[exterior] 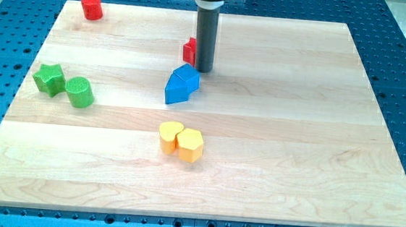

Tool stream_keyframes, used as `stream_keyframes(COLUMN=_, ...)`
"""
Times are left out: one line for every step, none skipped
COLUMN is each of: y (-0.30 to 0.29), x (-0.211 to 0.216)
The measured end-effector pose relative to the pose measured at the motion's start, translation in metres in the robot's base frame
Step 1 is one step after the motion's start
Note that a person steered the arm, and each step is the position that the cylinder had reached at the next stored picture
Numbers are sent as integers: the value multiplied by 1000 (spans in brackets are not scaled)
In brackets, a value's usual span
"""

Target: Push the red star to the bottom right side of the red circle

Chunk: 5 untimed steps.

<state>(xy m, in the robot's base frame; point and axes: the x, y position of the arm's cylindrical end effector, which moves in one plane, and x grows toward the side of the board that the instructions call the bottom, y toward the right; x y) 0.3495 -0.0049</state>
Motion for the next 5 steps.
stream_keyframes(y=36, x=9)
stream_keyframes(y=15, x=-18)
stream_keyframes(y=-62, x=-48)
stream_keyframes(y=-106, x=-59)
stream_keyframes(y=-74, x=-59)
